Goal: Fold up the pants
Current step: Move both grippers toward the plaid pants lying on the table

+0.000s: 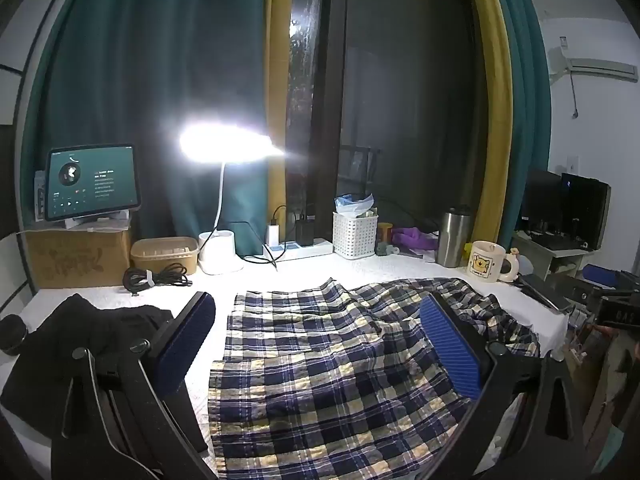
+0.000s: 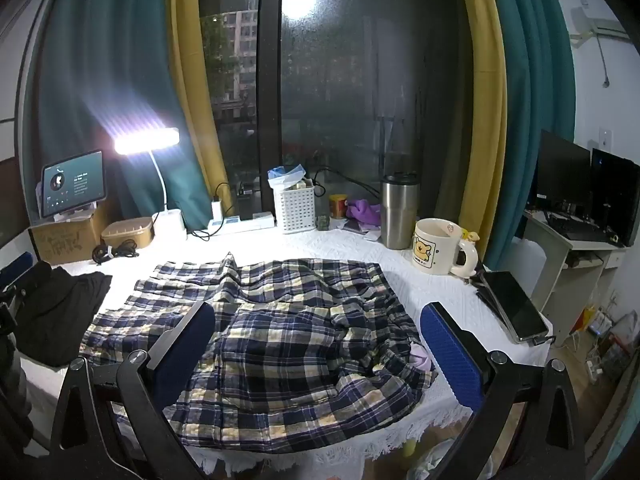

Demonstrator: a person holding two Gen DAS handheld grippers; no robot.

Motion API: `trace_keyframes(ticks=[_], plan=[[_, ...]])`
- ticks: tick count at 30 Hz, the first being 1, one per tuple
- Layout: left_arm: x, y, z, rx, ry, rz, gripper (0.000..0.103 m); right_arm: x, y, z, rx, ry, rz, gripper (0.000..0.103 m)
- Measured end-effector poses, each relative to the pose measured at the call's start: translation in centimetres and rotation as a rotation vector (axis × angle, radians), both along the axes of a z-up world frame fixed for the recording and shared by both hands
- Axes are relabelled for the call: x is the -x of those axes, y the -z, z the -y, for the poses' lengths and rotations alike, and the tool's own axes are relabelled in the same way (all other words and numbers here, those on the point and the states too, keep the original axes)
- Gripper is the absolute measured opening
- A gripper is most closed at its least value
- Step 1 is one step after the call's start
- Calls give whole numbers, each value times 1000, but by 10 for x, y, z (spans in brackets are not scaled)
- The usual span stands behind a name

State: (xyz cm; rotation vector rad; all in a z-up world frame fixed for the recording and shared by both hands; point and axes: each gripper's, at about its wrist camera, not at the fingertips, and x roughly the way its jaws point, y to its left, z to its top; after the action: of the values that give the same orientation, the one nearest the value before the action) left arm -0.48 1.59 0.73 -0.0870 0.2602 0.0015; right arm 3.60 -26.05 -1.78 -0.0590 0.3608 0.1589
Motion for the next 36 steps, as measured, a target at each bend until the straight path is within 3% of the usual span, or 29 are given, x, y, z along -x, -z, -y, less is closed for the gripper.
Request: trace_keyframes(ticks=[36], plan=[[0, 3, -1, -4, 2, -1, 101, -3, -1, 0, -2, 2, 1, 103]])
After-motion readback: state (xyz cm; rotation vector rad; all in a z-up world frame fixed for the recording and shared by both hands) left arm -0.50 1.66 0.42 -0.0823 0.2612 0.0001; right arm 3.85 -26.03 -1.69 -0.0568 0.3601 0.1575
